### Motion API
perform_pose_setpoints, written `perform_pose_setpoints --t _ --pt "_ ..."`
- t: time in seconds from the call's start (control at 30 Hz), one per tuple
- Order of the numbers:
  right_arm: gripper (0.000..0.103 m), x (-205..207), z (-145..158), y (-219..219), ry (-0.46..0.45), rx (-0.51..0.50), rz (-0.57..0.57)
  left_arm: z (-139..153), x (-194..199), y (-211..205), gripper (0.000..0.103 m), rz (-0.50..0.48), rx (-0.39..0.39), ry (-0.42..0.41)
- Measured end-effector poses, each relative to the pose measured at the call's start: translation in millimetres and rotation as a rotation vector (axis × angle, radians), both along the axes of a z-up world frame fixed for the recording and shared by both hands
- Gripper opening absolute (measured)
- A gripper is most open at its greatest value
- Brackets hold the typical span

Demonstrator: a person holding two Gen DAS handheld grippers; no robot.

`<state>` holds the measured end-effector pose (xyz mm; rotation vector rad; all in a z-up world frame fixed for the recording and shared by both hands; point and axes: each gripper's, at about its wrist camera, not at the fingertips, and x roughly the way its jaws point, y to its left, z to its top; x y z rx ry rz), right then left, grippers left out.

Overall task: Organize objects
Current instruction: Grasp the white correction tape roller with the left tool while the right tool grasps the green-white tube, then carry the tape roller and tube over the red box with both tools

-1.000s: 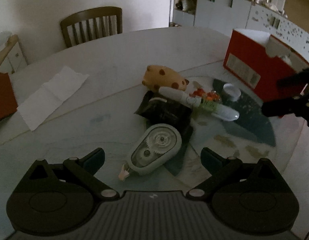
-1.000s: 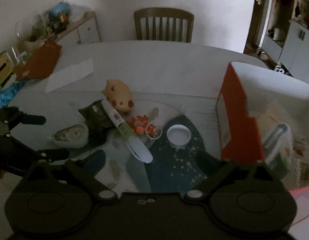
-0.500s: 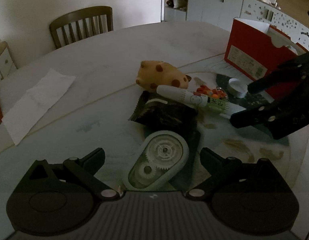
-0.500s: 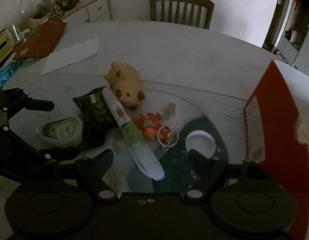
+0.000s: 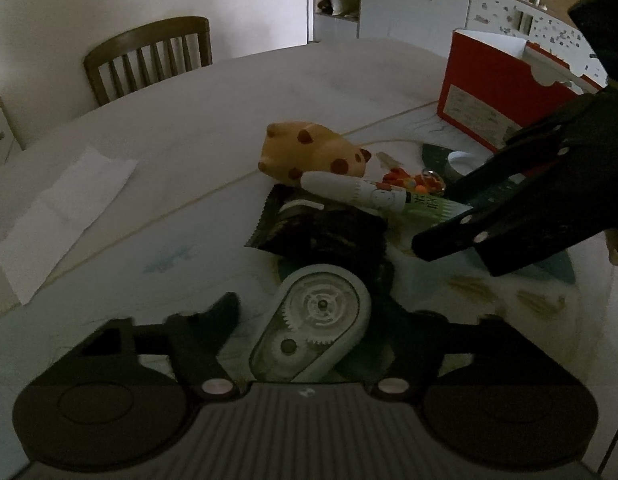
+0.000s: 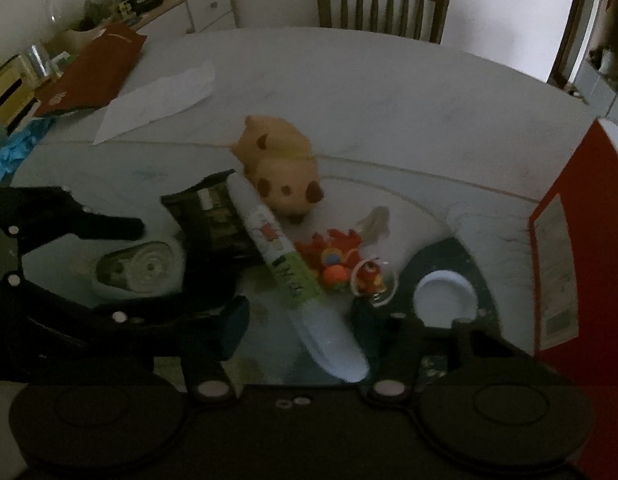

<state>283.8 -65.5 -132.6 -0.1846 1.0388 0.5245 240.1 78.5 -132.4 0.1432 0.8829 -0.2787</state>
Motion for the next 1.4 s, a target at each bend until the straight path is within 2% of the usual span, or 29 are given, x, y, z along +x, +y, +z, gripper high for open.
perform_pose_setpoints --t 0.07,0.2,0.23,0.27,0.43,0.67,1.0,1.4 --pt "0.044 -1.7 0.3 3.9 0.001 -0.005 0.006 0.9 -1.4 -2.3 0.061 -0.001 0.005 0.006" --pt "0.033 -3.6 1.3 9.4 0.003 -0.004 0.009 2.9 -2.9 -4.6 0.059 0.012 0.005 0.023" --pt "0.025 -4.3 1.1 10.6 -0.001 -0.011 0.005 3.6 -3.7 -5.0 0.059 0.017 0.004 0.027" --pt "0.025 -5.1 1.3 11.4 -0.003 -0.013 0.003 4.1 -4.7 -5.2 0.058 0.022 0.004 0.033" --pt "0.022 -13.1 2.0 10.8 0.015 0.015 -0.012 6.3 -13.7 -3.1 0.056 0.064 -0.027 0.057" --pt "0.021 -34.7 10.4 -3.7 0.040 0.086 -0.050 11.4 -28.4 0.4 0.054 0.123 -0.120 0.108" --pt "0.021 -75.0 25.8 -39.2 0.083 0.191 -0.130 16.0 -52.4 -9.8 0.054 0.148 -0.196 0.163" --pt "0.021 -104.1 60.7 -80.9 0.023 0.281 -0.191 50.9 -65.6 -41.4 0.054 0.125 -0.224 0.121"
